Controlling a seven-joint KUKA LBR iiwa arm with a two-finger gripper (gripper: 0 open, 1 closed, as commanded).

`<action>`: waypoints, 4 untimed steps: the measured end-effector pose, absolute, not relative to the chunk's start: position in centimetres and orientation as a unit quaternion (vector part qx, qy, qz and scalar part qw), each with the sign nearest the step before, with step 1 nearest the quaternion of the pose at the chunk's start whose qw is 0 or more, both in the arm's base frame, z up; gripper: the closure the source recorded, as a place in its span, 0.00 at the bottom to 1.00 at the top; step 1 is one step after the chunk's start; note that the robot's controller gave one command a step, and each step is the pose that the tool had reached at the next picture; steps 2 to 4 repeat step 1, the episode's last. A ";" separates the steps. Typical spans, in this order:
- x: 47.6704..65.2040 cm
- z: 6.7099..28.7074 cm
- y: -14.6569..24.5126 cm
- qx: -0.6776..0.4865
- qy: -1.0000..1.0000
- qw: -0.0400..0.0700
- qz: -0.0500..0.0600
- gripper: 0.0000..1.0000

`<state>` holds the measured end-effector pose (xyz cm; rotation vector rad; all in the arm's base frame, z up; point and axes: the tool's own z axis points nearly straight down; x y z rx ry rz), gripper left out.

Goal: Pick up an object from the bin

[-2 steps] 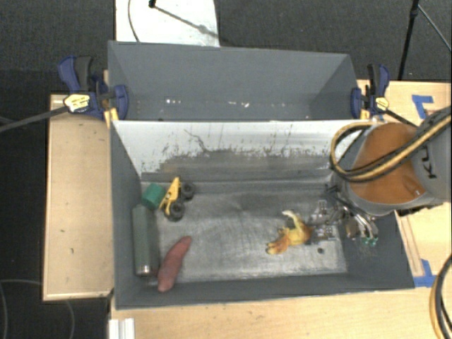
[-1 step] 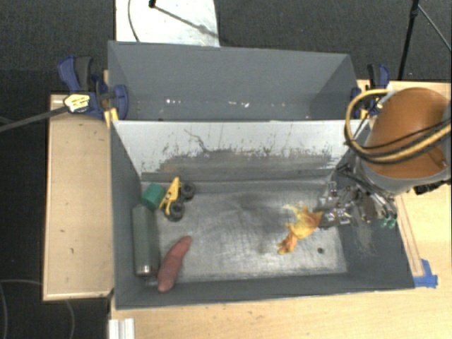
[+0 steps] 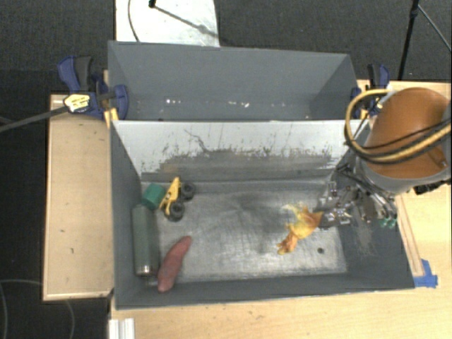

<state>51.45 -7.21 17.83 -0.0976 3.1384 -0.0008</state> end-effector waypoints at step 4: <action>51.3 22.2 -7.0 -0.033 0.999 -0.001 0.000 1.00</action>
Offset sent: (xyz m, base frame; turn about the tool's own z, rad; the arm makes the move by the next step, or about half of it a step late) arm 0.0021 0.0071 0.1434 0.0015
